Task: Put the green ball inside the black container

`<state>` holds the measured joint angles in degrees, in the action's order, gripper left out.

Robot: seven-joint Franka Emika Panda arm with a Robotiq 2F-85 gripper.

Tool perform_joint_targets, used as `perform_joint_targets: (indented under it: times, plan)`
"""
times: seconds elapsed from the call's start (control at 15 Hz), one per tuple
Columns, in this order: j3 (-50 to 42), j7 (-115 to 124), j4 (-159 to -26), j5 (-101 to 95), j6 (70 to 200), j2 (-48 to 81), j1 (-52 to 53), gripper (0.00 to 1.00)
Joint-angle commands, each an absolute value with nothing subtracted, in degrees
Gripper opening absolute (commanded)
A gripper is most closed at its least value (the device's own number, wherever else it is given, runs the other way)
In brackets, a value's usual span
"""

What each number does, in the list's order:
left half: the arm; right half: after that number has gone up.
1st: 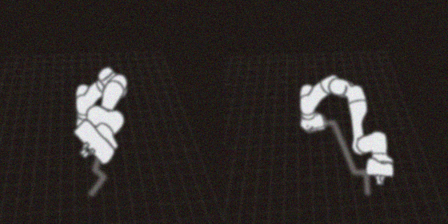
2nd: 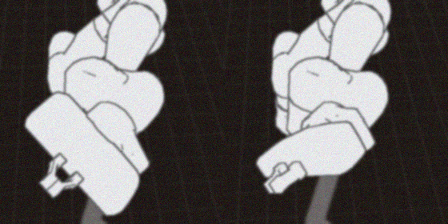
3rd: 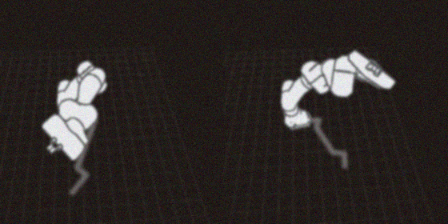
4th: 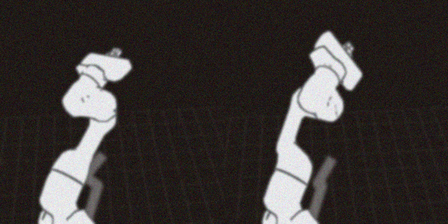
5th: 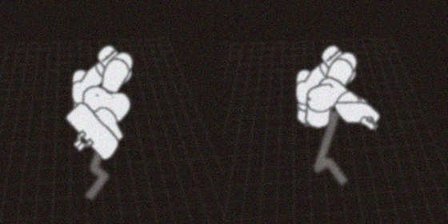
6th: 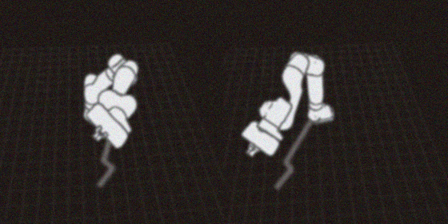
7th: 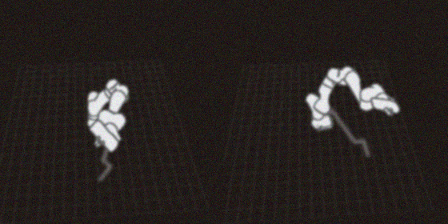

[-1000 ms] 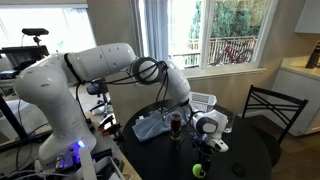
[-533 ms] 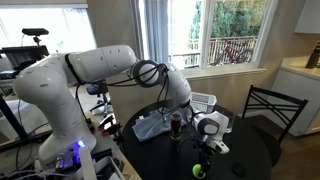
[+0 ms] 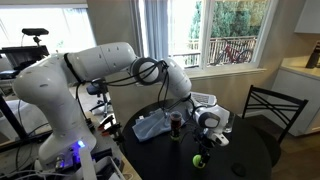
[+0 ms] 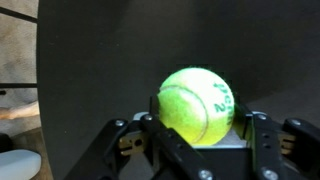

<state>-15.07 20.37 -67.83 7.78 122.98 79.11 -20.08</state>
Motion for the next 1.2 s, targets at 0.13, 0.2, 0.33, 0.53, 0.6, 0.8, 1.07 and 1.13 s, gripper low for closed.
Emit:
perform_joint_targets:
  times: [0.13,0.2,0.33,0.53,0.6,0.8,1.07,1.13]
  plan:
    - [-9.36,15.23,-74.13,10.72,124.35,71.22,-20.37,0.43]
    - [-8.42,14.55,-74.79,10.76,124.63,70.36,-20.26,0.43]
    - [-6.52,13.52,-76.74,10.61,125.5,68.26,-19.94,0.43]
    - [-3.87,11.81,-80.54,10.38,127.8,64.72,-19.99,0.43]
    - [-3.44,11.48,-82.2,10.09,129.16,63.37,-19.87,0.43]
    - [-5.66,10.5,-86.83,9.49,131.32,59.54,-17.82,0.43]
    - [-7.55,9.59,-91.8,8.85,128.59,54.72,-16.64,0.43]
    - [-7.85,9.48,-93.23,8.89,128.74,53.46,-16.41,0.43]
